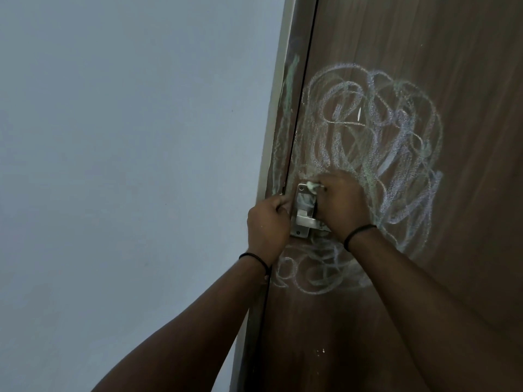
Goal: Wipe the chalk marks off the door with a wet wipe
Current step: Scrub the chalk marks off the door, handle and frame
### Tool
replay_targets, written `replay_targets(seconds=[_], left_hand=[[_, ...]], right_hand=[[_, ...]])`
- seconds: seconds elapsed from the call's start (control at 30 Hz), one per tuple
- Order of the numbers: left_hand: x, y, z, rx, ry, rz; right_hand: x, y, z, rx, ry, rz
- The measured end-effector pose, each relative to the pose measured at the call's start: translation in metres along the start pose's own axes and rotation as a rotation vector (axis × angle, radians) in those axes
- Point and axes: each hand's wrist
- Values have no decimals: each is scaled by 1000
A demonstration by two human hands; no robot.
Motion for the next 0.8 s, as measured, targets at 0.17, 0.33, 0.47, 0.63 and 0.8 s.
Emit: replay_targets(seconds=[0.17,0.33,0.47,0.63,0.8], left_hand=[[3,-1,5,20,-5,33],[9,-3,12,40,2,19],[13,3,16,73,17,2],[16,3,21,102,26,-22],[19,6,25,60,31,-52]], right_hand=[[-1,-11,-15,108,23,2],[4,-6,-18,80,-88,66],[7,-11,-25,117,-8,141],[3,-6,-15,206,-74,253],[5,-2,-21,282,4,245]])
Point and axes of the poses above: each hand's wrist, its own z-axis towards the middle knuckle, its own x-axis out of the palm, y = z × x, and after that the axes turned 5 degrees about y, right-handed
